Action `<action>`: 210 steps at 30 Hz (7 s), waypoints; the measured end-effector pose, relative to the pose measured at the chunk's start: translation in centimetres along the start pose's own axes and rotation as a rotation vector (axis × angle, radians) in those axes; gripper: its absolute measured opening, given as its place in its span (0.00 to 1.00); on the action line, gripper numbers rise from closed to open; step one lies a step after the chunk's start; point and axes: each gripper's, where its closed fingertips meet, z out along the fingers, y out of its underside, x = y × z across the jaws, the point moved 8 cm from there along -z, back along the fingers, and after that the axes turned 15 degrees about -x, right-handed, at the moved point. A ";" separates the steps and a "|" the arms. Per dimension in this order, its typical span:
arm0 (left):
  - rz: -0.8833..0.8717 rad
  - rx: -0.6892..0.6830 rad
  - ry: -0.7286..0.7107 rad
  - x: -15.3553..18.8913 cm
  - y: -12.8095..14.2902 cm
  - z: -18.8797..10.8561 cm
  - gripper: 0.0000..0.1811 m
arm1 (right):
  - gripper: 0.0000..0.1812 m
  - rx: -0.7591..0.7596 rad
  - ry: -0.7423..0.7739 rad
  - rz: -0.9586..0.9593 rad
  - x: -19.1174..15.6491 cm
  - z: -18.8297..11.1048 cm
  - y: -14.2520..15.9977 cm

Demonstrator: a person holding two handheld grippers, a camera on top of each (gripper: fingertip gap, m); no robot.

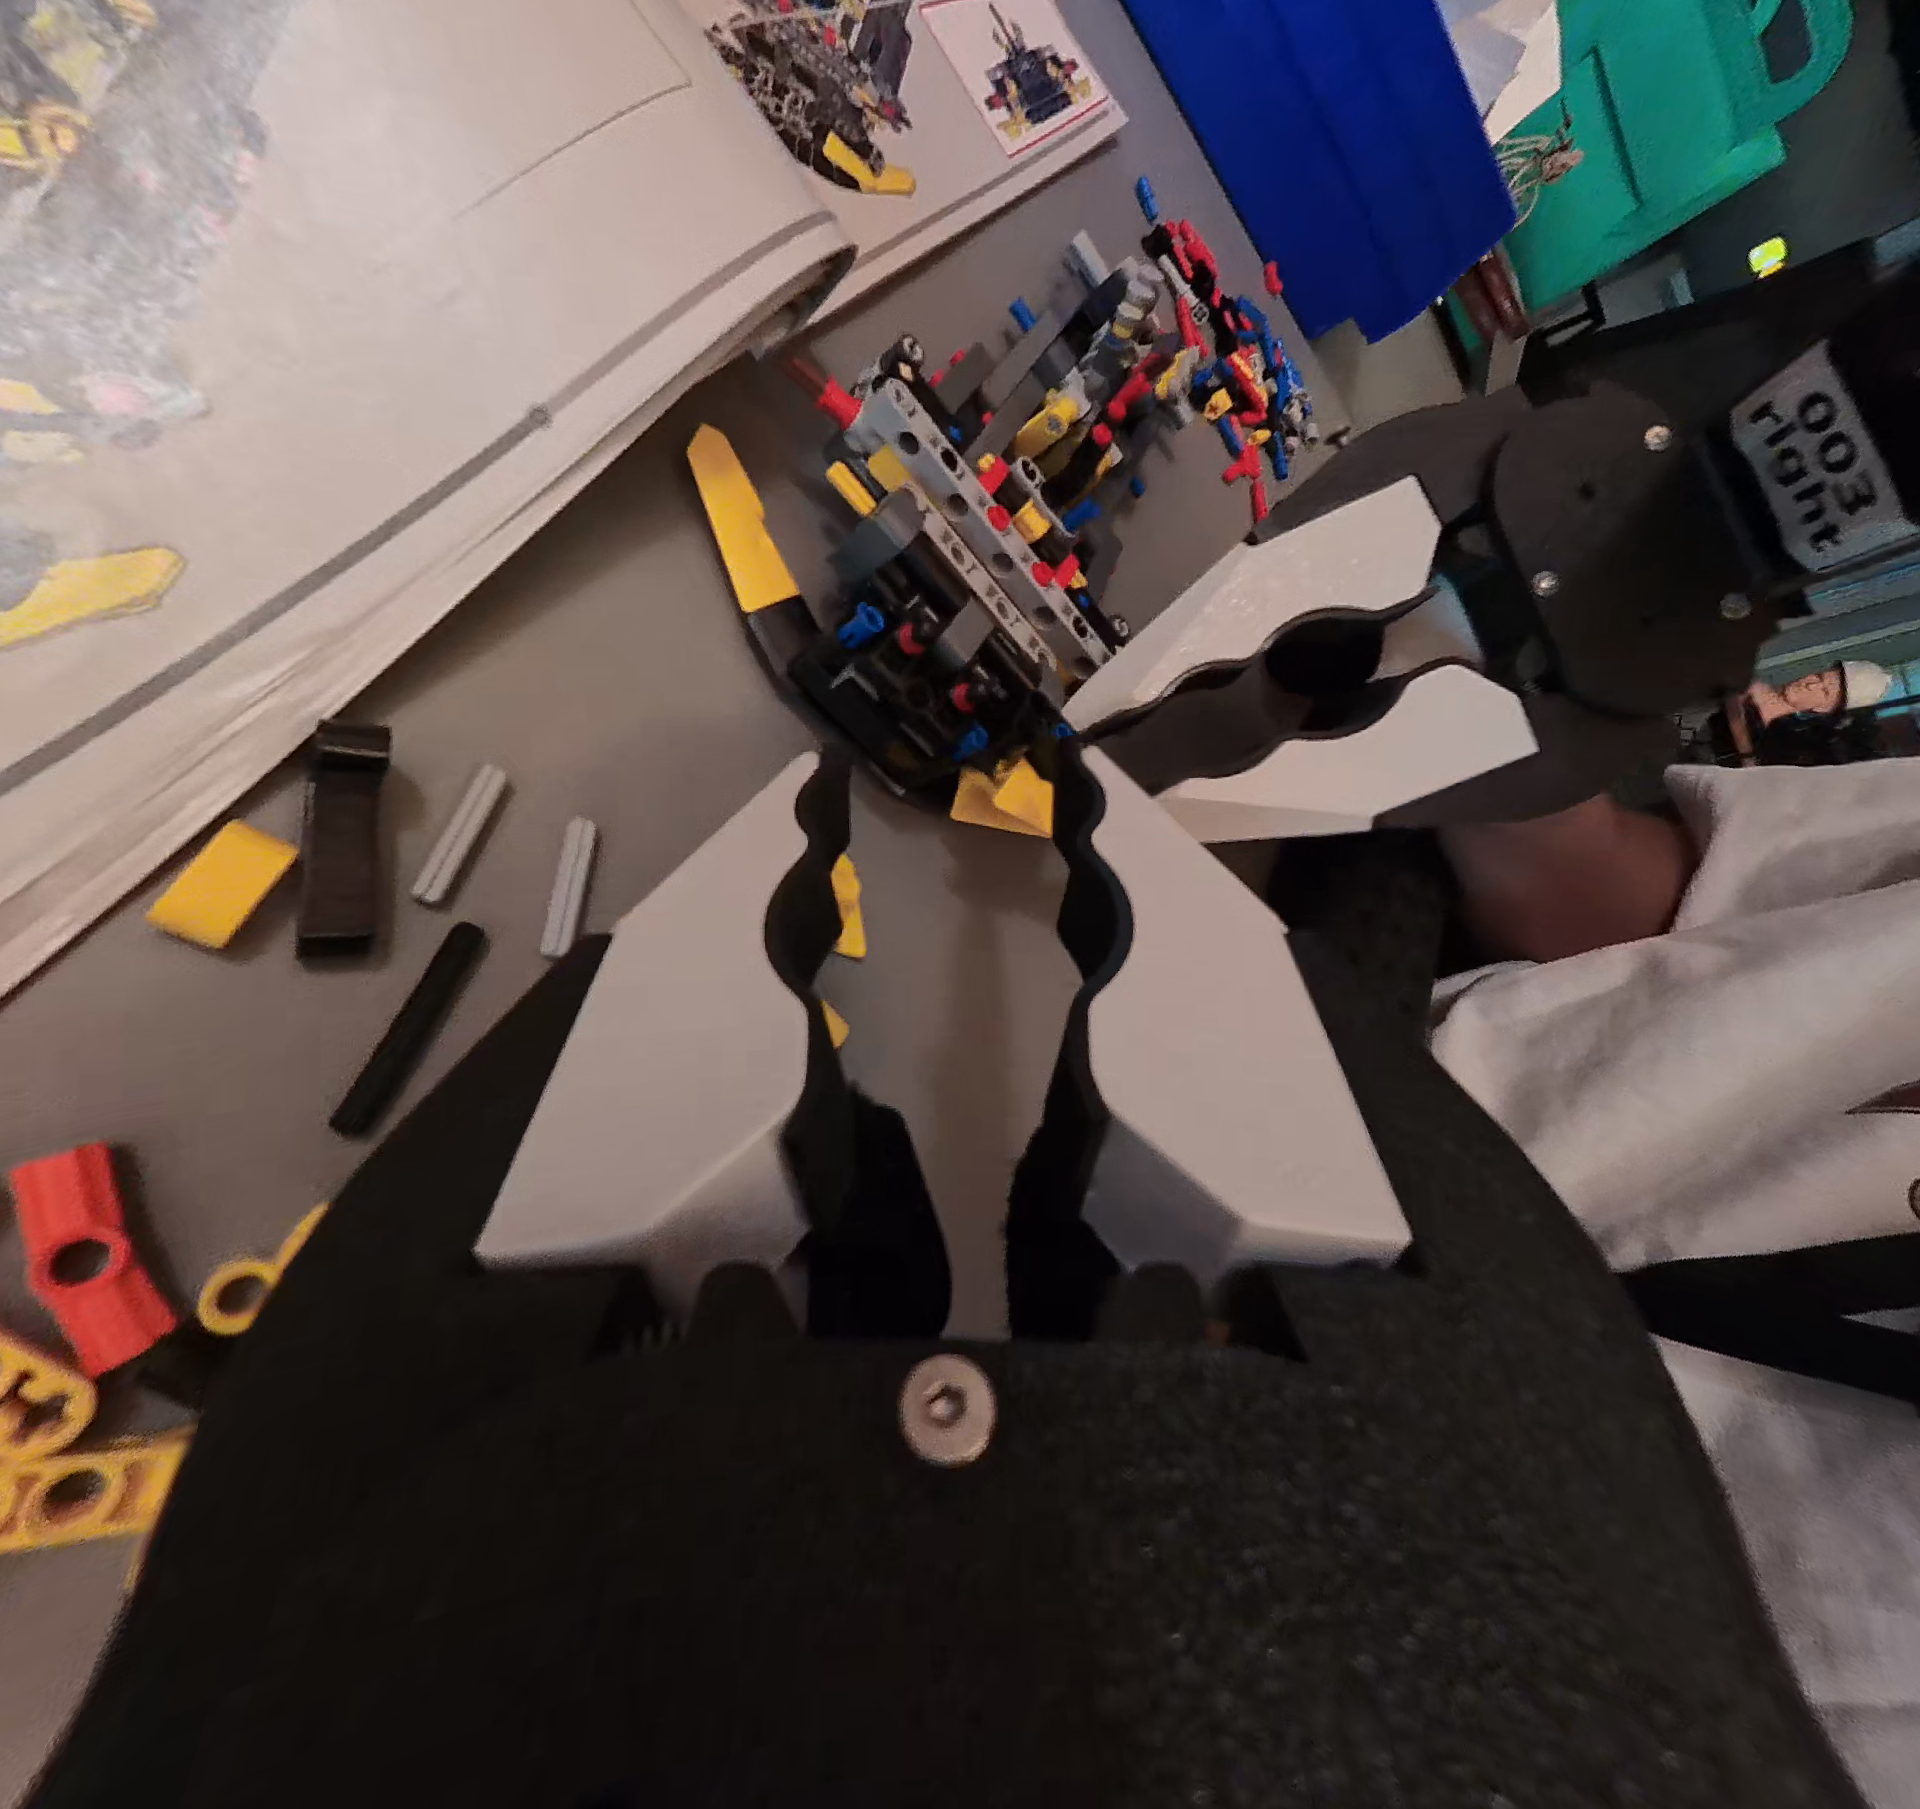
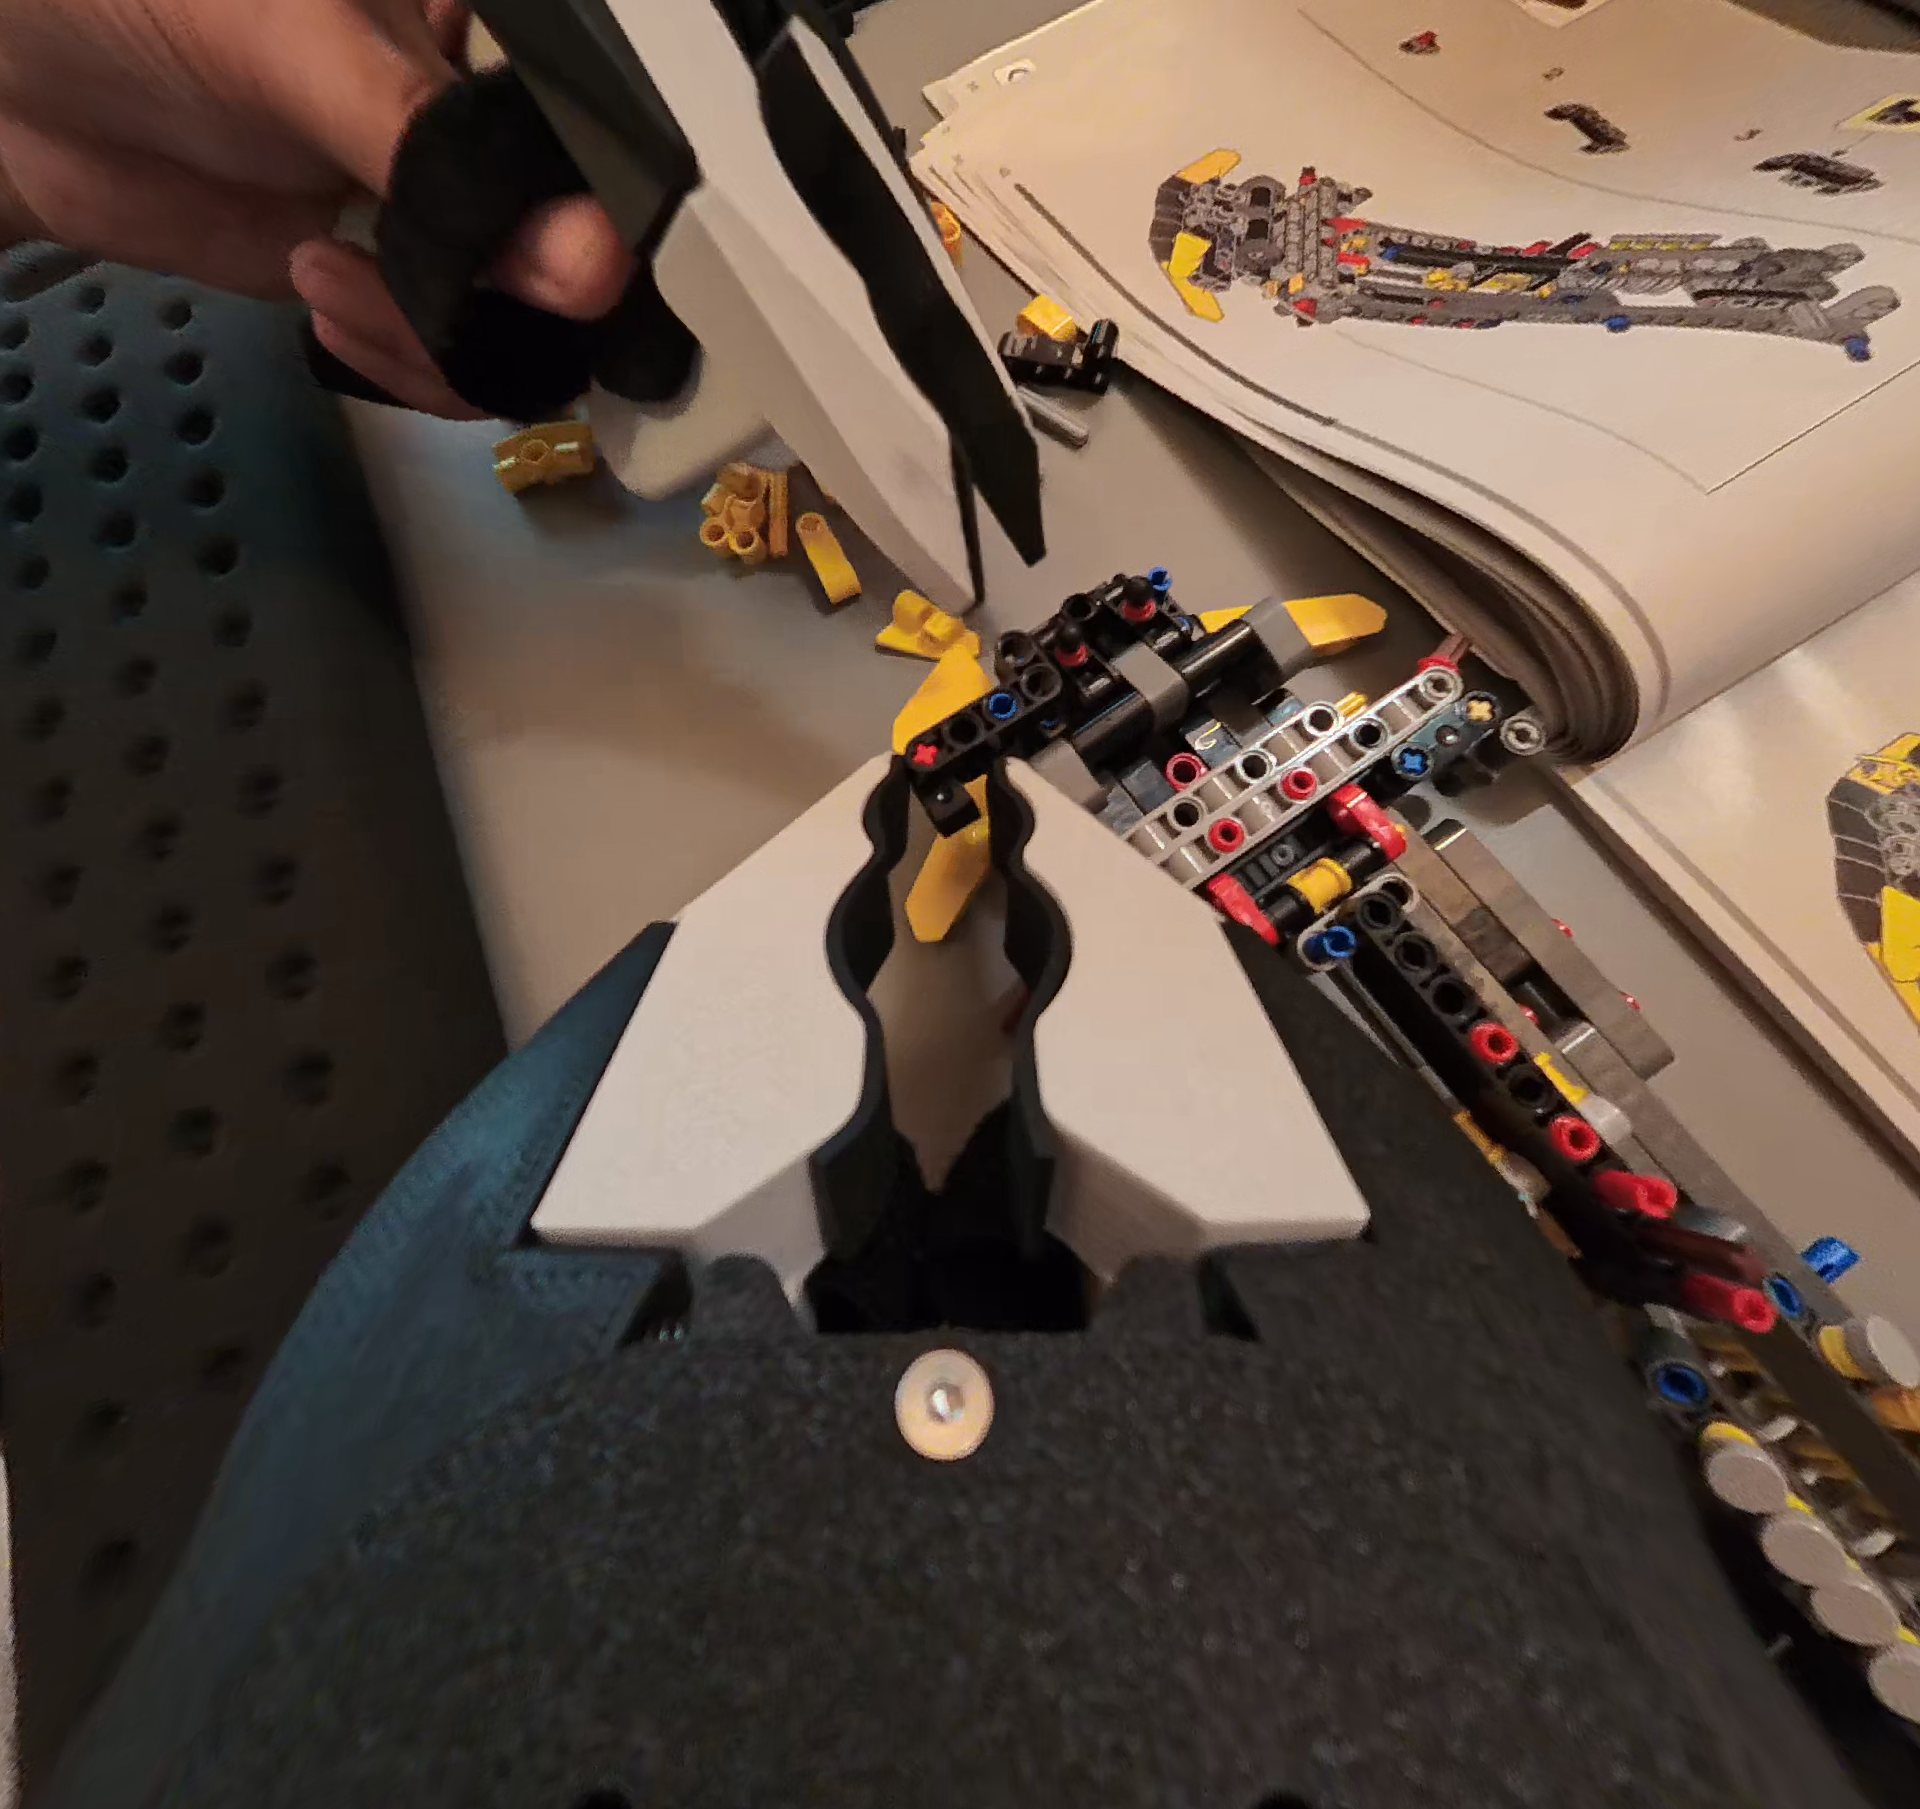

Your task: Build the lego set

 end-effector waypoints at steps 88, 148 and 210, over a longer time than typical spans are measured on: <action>1.136 0.060 -0.510 5.5 -3.6 1.7 0.47 | 0.09 0.112 -0.126 0.077 3.6 -10.5 1.0; 0.952 0.570 -0.042 13.1 -3.8 -3.0 0.31 | 0.22 0.477 -0.227 -0.287 2.0 -15.6 -3.6; 1.093 0.734 -0.055 13.8 -1.4 -3.3 0.22 | 0.22 0.510 -0.207 -0.425 -1.2 -15.0 -3.5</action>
